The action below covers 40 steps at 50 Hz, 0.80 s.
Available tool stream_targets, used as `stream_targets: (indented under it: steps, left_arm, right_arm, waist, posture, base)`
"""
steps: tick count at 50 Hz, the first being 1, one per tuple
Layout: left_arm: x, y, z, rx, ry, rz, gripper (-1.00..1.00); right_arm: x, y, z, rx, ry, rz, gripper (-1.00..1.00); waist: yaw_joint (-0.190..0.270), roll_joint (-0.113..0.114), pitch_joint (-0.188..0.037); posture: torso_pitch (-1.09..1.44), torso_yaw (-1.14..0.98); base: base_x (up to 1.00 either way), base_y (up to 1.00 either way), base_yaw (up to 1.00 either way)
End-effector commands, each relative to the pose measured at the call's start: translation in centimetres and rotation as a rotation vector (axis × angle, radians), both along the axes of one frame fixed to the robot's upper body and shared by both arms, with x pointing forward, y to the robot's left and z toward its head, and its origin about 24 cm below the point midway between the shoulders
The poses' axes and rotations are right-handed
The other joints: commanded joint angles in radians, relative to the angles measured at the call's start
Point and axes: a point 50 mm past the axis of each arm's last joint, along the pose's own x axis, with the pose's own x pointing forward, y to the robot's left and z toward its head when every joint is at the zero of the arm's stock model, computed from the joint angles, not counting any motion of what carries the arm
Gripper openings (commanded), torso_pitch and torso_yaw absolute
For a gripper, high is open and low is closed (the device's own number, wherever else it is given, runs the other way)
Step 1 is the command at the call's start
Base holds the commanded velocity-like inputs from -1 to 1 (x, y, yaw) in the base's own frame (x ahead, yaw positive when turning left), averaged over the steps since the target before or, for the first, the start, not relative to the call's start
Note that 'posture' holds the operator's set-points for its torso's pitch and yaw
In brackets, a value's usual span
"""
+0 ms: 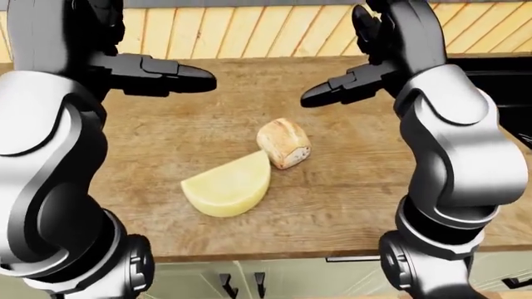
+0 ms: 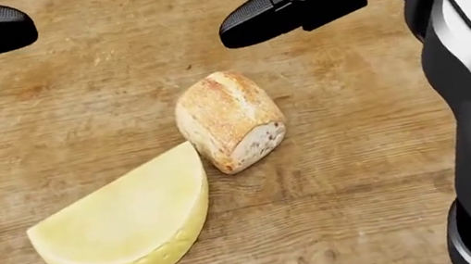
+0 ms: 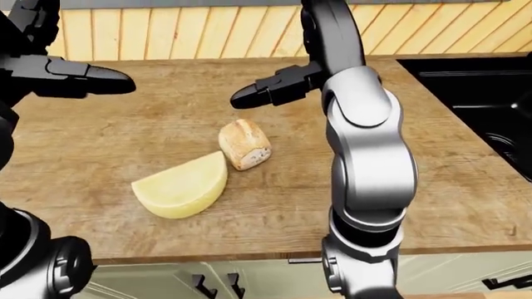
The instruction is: Place the bread and cheese on the cutting board.
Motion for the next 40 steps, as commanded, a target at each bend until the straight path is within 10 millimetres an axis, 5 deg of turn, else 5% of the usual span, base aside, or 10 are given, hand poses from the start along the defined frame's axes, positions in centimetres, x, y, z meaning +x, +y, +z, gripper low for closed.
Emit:
stream_targets:
  steps: [1, 12, 29, 34, 40]
  left_arm:
    - [-0.9, 0.2, 1.2, -0.004, -0.059, 0.020, 1.00]
    - [-3.3, -0.9, -0.2, 0.035, 0.022, -0.056, 1.00]
    - [-4.5, 1.5, -5.0, 0.060, 0.196, 0.038, 1.00]
    - [-5.5, 1.4, -4.6, 0.110, 0.122, 0.046, 1.00]
    - [-6.4, 0.7, -6.8, 0.137, 0.142, -0.050, 1.00]
  right_arm:
    - [-0.6, -0.1, 1.3, 0.003, -0.076, -0.003, 1.00]
    - [-0.6, -0.6, 1.1, 0.014, -0.072, -0.013, 1.00]
    - [-0.5, -0.7, 0.9, 0.020, -0.065, -0.018, 1.00]
    - [-0.4, -0.7, 0.8, 0.017, -0.062, -0.019, 1.00]
    - [-0.4, -0.7, 0.7, 0.017, -0.059, -0.017, 1.00]
  waist:
    - [0.000, 0.002, -0.030]
    - [-0.002, 0.001, -0.021]
    - [0.005, 0.002, -0.022]
    - [0.005, 0.007, -0.023]
    - [0.002, 0.022, -0.027]
  posture:
    - [0.00, 0.00]
    - [0.00, 0.00]
    - [0.00, 0.00]
    - [0.00, 0.00]
    - [0.00, 0.00]
  base:
    - [0.00, 0.00, 0.00]
    - [0.00, 0.00, 0.00]
    - [0.00, 0.00, 0.00]
    - [0.00, 0.00, 0.00]
    - [0.00, 0.00, 0.00]
